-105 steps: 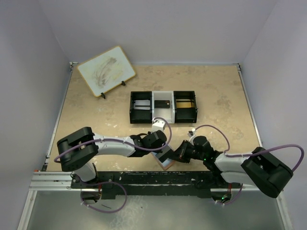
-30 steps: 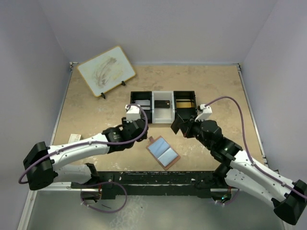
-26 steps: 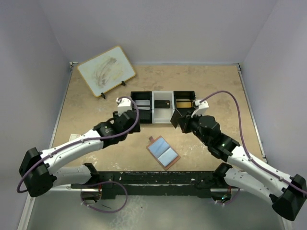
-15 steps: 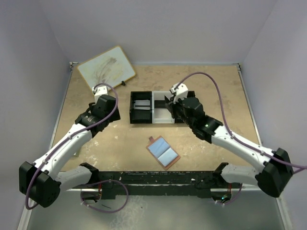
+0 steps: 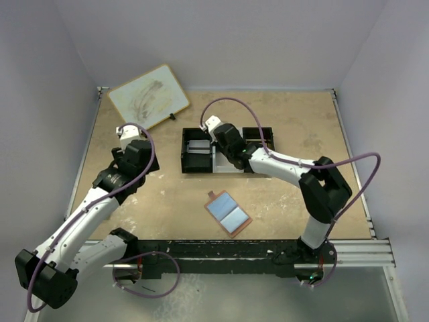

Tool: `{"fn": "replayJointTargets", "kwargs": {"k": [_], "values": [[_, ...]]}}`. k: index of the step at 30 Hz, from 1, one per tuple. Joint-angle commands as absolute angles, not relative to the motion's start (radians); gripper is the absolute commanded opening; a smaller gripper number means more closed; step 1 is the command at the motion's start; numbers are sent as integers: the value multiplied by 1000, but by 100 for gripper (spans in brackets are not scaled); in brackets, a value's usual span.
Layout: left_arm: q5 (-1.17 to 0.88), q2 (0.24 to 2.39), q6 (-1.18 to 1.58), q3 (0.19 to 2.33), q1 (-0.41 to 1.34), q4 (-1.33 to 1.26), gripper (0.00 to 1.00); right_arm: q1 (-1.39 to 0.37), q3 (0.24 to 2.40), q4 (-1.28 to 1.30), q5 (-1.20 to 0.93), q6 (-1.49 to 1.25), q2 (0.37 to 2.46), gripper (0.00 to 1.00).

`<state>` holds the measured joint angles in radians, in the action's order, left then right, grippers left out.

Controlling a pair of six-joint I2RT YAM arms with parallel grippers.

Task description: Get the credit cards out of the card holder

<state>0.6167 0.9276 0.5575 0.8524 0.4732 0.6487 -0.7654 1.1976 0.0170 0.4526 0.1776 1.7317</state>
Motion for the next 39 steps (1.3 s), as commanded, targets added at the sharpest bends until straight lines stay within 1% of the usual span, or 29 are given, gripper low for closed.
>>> {"fn": "replayJointTargets", "kwargs": {"k": [1, 6, 15, 19, 25, 30, 33, 36, 39], "values": [[650, 943, 546, 858, 472, 642, 70, -763, 1262, -32, 518, 334, 1751, 0], [647, 944, 543, 859, 471, 643, 70, -761, 1282, -73, 490, 413, 1828, 0], [643, 940, 540, 857, 471, 640, 71, -744, 1287, -153, 519, 542, 1920, 0], [641, 941, 538, 857, 471, 640, 71, -743, 1297, -185, 522, 576, 1947, 0], [640, 942, 536, 857, 471, 639, 71, -742, 1327, -165, 484, 587, 1994, 0], [638, 946, 535, 857, 471, 638, 71, -739, 1324, -149, 435, 587, 1997, 7], [638, 951, 534, 857, 471, 638, 71, -734, 1320, -131, 413, 579, 1983, 16], [638, 953, 533, 857, 472, 638, 71, -728, 1312, -112, 385, 565, 1951, 28], [638, 955, 532, 857, 471, 638, 71, -725, 1310, -100, 379, 547, 1923, 33]]}}
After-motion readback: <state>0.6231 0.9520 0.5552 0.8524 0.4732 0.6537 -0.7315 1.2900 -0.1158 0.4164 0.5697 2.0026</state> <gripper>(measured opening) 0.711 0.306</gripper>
